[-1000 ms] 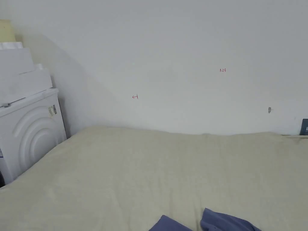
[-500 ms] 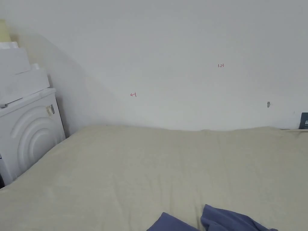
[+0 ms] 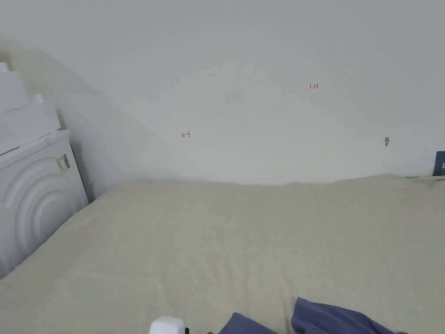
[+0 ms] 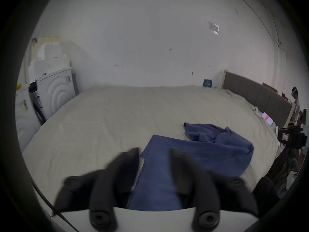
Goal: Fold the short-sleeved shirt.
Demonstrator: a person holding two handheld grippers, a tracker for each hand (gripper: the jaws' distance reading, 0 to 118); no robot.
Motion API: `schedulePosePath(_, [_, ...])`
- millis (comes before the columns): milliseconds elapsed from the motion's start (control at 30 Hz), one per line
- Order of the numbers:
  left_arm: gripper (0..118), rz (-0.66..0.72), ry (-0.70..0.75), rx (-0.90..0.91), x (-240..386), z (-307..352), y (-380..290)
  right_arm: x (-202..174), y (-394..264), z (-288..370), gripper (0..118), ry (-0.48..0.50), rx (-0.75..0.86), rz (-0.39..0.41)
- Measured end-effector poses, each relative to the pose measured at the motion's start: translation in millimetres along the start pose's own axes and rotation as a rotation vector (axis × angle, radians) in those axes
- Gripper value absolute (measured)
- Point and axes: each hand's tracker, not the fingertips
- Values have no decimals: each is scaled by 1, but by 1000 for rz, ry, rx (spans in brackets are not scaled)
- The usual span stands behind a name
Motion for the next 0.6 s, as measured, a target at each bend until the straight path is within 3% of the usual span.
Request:
schedulePosePath(233, [67,-15,-97,-191,-3,-153,13,32,-19,-27,4,-76,-95,-63])
schedulePosePath(333, [67,-88,-92,-275,0,-206,0,46,-25,-35,4,-106,-128,-95])
schedulePosePath(600, [67,-119,-88,-304,1,-244,-12,76,-40,-45,4,-164,-198,-140])
